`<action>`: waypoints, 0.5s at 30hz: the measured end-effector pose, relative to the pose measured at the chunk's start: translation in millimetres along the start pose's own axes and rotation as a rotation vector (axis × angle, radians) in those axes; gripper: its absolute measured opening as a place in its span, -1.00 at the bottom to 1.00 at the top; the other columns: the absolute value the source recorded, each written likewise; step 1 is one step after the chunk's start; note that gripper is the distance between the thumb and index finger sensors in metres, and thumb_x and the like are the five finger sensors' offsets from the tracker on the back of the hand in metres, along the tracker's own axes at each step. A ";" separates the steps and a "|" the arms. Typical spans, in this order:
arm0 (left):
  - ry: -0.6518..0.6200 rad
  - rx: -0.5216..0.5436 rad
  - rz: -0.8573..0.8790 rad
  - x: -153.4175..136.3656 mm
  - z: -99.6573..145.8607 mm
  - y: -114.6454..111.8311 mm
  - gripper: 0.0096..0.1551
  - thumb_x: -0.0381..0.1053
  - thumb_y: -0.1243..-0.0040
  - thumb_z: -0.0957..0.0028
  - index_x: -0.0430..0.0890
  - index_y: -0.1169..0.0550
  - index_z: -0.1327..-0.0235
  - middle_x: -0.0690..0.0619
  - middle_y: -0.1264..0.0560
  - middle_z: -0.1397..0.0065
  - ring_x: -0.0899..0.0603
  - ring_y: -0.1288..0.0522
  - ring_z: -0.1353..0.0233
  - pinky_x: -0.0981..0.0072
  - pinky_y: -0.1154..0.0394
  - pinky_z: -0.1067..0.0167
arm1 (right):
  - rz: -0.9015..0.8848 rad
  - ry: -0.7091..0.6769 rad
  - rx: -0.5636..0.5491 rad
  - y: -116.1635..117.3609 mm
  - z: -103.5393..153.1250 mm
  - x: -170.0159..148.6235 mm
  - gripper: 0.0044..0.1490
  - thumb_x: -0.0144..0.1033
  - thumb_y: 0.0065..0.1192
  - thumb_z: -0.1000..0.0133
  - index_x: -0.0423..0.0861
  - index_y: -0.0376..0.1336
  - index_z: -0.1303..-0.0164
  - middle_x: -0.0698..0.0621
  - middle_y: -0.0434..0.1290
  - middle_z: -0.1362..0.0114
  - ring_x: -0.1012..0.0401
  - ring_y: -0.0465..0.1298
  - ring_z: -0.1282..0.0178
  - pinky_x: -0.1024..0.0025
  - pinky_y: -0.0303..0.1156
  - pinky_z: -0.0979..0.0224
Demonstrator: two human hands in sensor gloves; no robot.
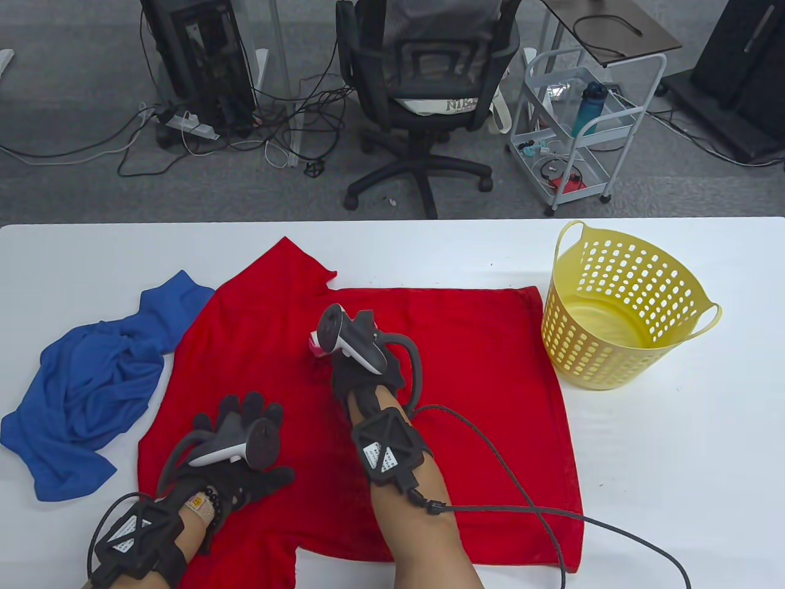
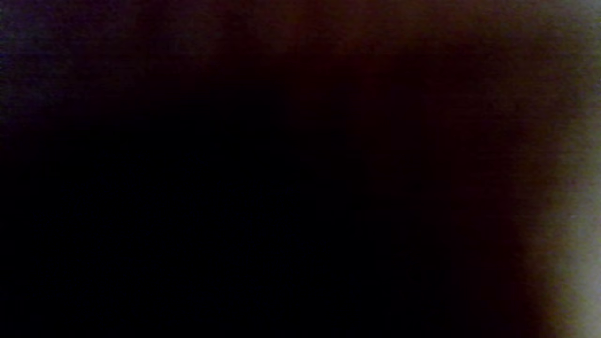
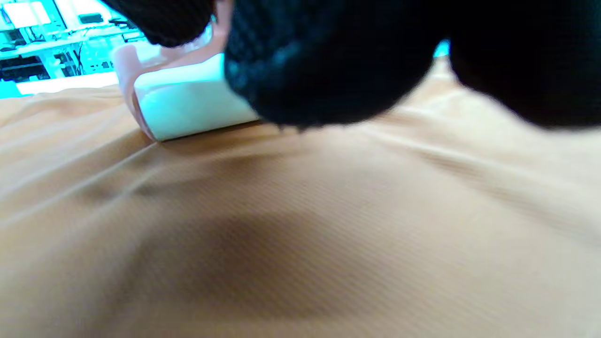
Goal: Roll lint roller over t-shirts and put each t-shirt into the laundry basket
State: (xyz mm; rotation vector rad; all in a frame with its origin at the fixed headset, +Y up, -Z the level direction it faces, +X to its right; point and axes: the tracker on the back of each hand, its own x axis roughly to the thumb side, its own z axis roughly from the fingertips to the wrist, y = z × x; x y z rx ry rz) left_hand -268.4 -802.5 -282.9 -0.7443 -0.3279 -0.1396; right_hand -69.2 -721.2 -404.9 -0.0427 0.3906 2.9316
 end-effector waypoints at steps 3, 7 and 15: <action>0.000 0.000 0.001 0.0 0.0 -0.1 0.29 0.63 0.55 0.32 0.02 0.74 -0.24 -0.25 0.78 -0.47 -0.58 0.67 -0.45 -0.79 0.42 -0.19 | -0.005 -0.008 0.025 2.0 6.9 -3.1 -0.17 -0.02 0.05 -0.06 -0.16 -0.03 -0.45 -0.14 0.50 0.02 0.26 0.61 0.53 0.36 0.67 0.49; 0.000 -0.001 0.002 0.0 0.0 -0.1 0.29 0.64 0.55 0.32 0.02 0.74 -0.24 -0.25 0.78 -0.47 -0.58 0.68 -0.45 -0.79 0.42 -0.19 | 0.119 -0.054 0.085 -2.6 30.0 -11.4 -0.16 0.00 0.03 -0.06 -0.17 -0.04 -0.46 -0.13 0.50 0.03 0.27 0.62 0.53 0.37 0.68 0.49; 0.006 0.000 -0.001 -0.1 0.1 0.1 0.29 0.64 0.55 0.33 0.03 0.74 -0.24 -0.24 0.78 -0.47 -0.57 0.67 -0.46 -0.78 0.41 -0.20 | 0.192 -0.134 0.279 -10.3 108.1 -59.6 -0.16 -0.02 0.05 -0.08 -0.20 -0.01 -0.47 -0.15 0.52 0.03 0.26 0.63 0.54 0.37 0.68 0.50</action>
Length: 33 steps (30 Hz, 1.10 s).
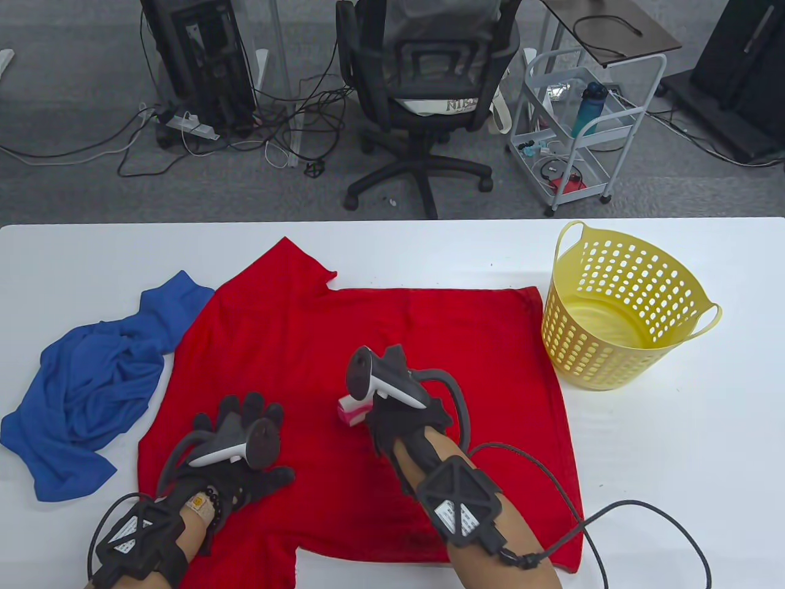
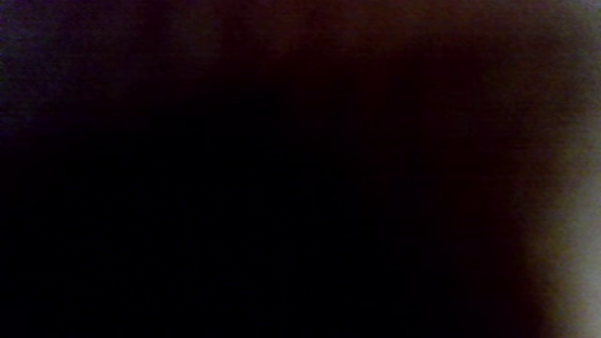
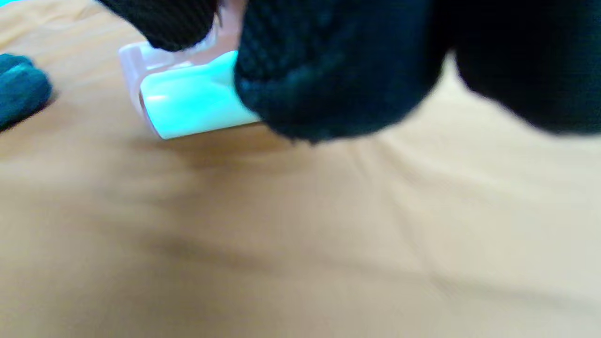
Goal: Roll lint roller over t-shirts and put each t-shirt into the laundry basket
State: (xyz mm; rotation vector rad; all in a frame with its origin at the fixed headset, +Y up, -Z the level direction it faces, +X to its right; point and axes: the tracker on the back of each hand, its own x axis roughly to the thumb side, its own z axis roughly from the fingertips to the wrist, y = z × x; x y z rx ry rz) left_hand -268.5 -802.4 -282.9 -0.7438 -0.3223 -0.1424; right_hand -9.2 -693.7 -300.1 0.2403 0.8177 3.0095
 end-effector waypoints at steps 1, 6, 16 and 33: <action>0.001 0.000 -0.001 0.0 0.0 0.0 0.29 0.64 0.55 0.33 0.03 0.74 -0.24 -0.24 0.78 -0.47 -0.57 0.67 -0.46 -0.78 0.41 -0.20 | 0.000 -0.009 -0.001 3.5 6.6 -4.0 -0.16 -0.02 0.06 -0.08 -0.20 0.00 -0.46 -0.15 0.52 0.04 0.26 0.63 0.55 0.37 0.68 0.51; 0.001 0.003 -0.001 -0.3 0.0 0.2 0.29 0.63 0.54 0.33 0.03 0.73 -0.25 -0.24 0.77 -0.47 -0.57 0.66 -0.46 -0.78 0.40 -0.20 | 0.015 -0.047 -0.013 23.5 48.5 -25.8 -0.17 -0.02 0.11 -0.05 -0.21 0.05 -0.44 -0.14 0.55 0.09 0.26 0.63 0.60 0.36 0.68 0.56; -0.018 0.166 -0.006 -4.5 13.3 14.3 0.26 0.56 0.30 0.26 0.02 0.43 -0.49 -0.24 0.45 -0.66 -0.54 0.37 -0.61 -0.73 0.22 -0.33 | -0.108 -0.104 -0.024 26.9 65.0 -50.9 -0.17 0.02 0.14 -0.01 -0.17 0.12 -0.41 -0.13 0.58 0.12 0.25 0.63 0.63 0.37 0.67 0.58; -0.203 0.729 0.218 76.8 118.9 109.4 -0.17 0.40 0.08 0.06 -0.14 -0.70 -0.09 0.09 -0.87 0.14 -0.10 -0.83 0.09 -0.15 -0.63 -0.04 | -0.791 -0.456 -0.228 40.5 45.9 -42.8 -0.05 -0.12 0.06 -0.08 -0.10 -0.29 -0.51 -0.20 0.17 -0.27 0.16 0.52 0.04 0.19 0.56 -0.06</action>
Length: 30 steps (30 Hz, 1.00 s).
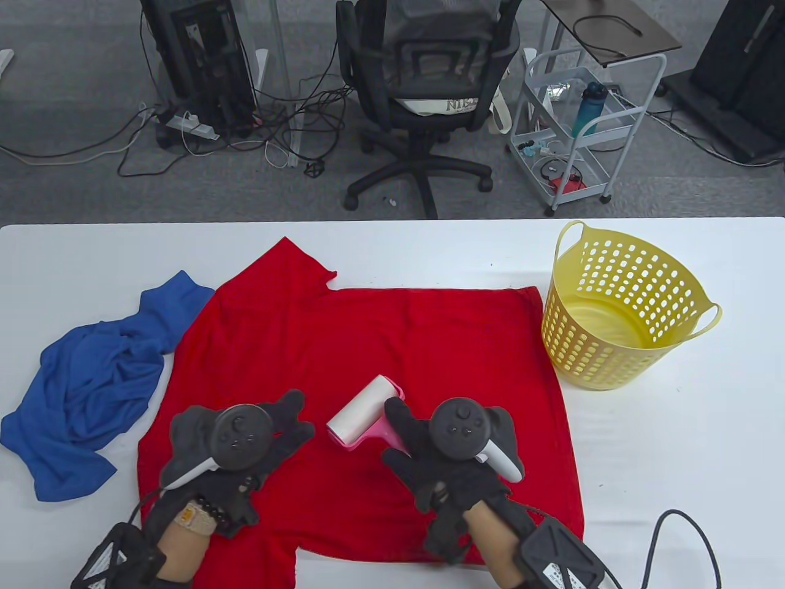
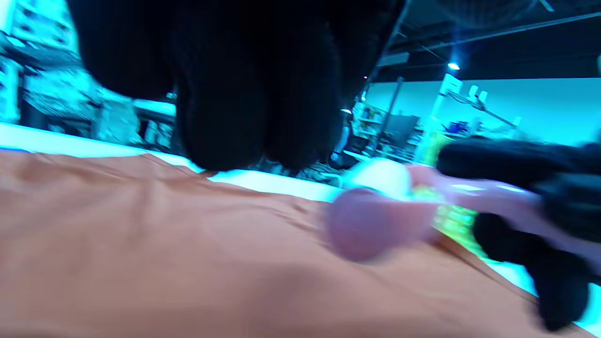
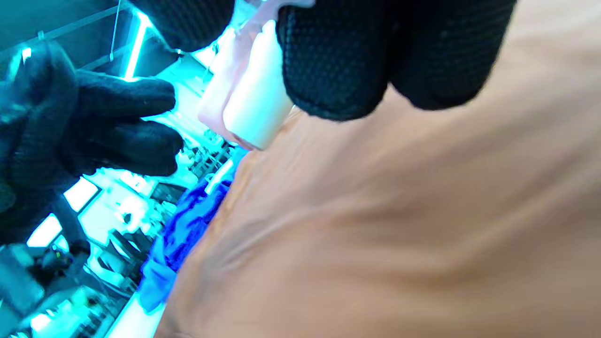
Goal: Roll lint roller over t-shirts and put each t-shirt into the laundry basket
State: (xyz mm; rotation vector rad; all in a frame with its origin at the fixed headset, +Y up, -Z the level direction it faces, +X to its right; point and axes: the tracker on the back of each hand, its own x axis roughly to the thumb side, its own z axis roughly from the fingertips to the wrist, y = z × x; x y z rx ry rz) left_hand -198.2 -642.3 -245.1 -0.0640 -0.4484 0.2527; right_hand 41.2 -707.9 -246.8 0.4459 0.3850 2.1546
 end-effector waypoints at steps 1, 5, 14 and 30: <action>-0.025 -0.024 0.009 11.5 -4.2 -5.6 -0.17 0.42 0.09 0.06 -0.13 -0.74 -0.01 0.14 -0.87 0.23 -0.05 -0.85 0.19 -0.08 -0.68 0.03 | -0.047 -0.014 -0.050 5.4 0.2 -1.2 -0.05 -0.13 0.08 -0.06 -0.10 -0.28 -0.50 -0.20 0.18 -0.27 0.15 0.52 0.05 0.18 0.56 -0.06; -0.027 -0.070 0.173 33.0 -20.1 -35.8 -0.05 0.46 0.14 0.10 -0.28 -0.61 -0.07 0.13 -0.82 0.11 -0.05 -0.83 0.10 -0.07 -0.69 0.05 | -0.239 -0.117 -0.086 22.3 1.6 -1.5 -0.06 -0.20 0.08 -0.04 -0.15 -0.27 -0.49 -0.29 0.08 -0.34 0.04 0.49 -0.12 0.07 0.50 -0.20; -0.009 -0.147 0.349 14.4 -20.2 -65.0 0.28 0.48 0.04 0.12 -0.52 -0.12 -0.45 -0.22 -0.47 -0.43 -0.34 -0.60 -0.33 -0.20 -0.59 -0.11 | -0.461 -0.174 0.184 35.5 -18.2 -12.9 -0.05 -0.42 0.11 -0.03 -0.08 -0.30 -0.49 -0.35 -0.31 -0.52 -0.28 0.16 -0.51 -0.27 0.25 -0.40; 0.175 0.153 -0.029 -60.8 -7.9 -14.8 -0.16 0.11 -0.22 -0.05 -0.34 -0.32 -0.46 -0.14 -0.66 -0.08 0.21 -0.73 0.32 0.29 -0.78 0.42 | 0.570 0.229 -0.060 -26.0 -14.0 -65.7 0.02 0.14 0.07 0.02 -0.08 -0.15 -0.55 -0.35 -0.09 -0.59 -0.42 -0.03 -0.54 -0.50 -0.01 -0.41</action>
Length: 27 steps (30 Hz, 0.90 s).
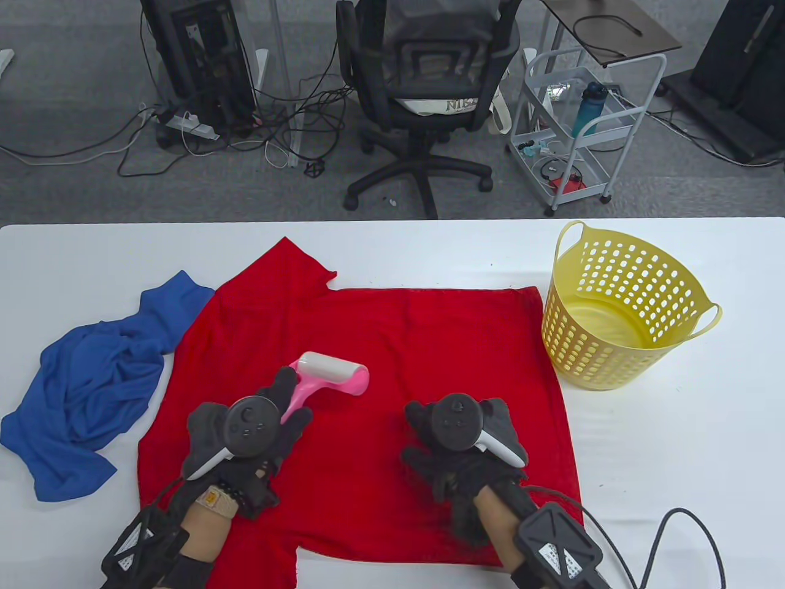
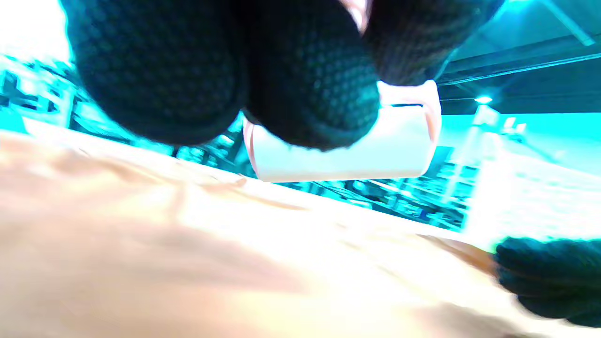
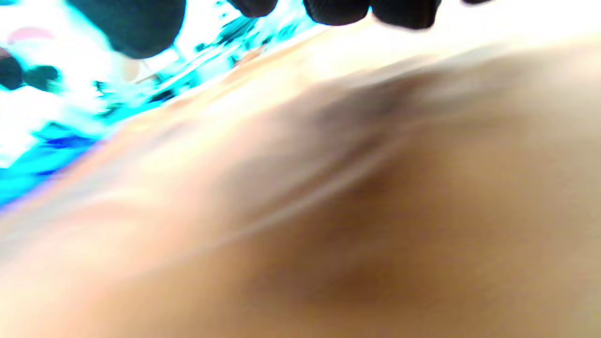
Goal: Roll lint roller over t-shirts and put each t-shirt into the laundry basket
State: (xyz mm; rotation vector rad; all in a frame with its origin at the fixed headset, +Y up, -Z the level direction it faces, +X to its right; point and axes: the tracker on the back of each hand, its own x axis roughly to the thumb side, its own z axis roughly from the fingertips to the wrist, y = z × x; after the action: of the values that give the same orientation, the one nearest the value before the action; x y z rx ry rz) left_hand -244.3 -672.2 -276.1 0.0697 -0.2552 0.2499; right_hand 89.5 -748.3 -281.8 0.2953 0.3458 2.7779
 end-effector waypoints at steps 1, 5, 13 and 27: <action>0.014 0.016 -0.019 -5.2 1.5 4.8 -0.16 0.12 -0.21 -0.05 -0.33 -0.32 -0.47 -0.13 -0.66 -0.07 0.22 -0.73 0.34 0.30 -0.78 0.44 | 0.069 0.043 0.013 3.6 -3.0 -10.0 0.07 0.19 0.04 0.05 -0.06 -0.21 -0.55 -0.35 -0.19 -0.59 -0.43 -0.14 -0.55 -0.55 -0.10 -0.39; 0.090 0.051 -0.005 -27.3 9.6 28.6 -0.18 0.13 -0.17 -0.07 -0.27 -0.32 -0.50 -0.12 -0.68 -0.04 0.20 -0.73 0.36 0.30 -0.77 0.47 | 0.183 0.202 0.387 31.4 -11.7 -53.7 0.15 0.40 -0.34 0.11 0.09 -0.66 -0.39 -0.27 -0.68 -0.47 -0.38 -0.55 -0.48 -0.58 -0.40 -0.37; 0.082 -0.222 -0.031 -31.1 28.3 12.6 -0.20 0.13 -0.15 -0.08 -0.20 -0.33 -0.54 -0.14 -0.67 -0.09 0.14 -0.74 0.33 0.24 -0.75 0.44 | 0.038 0.198 0.449 41.6 -9.3 -64.7 0.15 0.45 -0.50 0.12 0.17 -0.89 -0.20 -0.13 -0.96 -0.29 -0.22 -0.88 -0.31 -0.50 -0.76 -0.20; 0.271 -0.318 -0.431 -26.5 -53.6 -41.9 -0.19 0.20 -0.06 -0.08 -0.18 -0.31 -0.53 -0.06 -0.71 0.16 0.15 -0.72 0.46 0.20 -0.71 0.53 | 0.041 0.194 0.454 41.4 -9.6 -63.2 0.15 0.46 -0.51 0.11 0.17 -0.89 -0.20 -0.14 -0.97 -0.29 -0.23 -0.89 -0.31 -0.51 -0.76 -0.20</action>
State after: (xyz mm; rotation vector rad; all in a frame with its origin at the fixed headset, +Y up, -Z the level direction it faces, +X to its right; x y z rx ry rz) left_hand -245.6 -713.6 -336.2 -0.2218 -0.0041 -0.2116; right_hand 133.6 -809.8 -290.0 0.1355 1.0320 2.7444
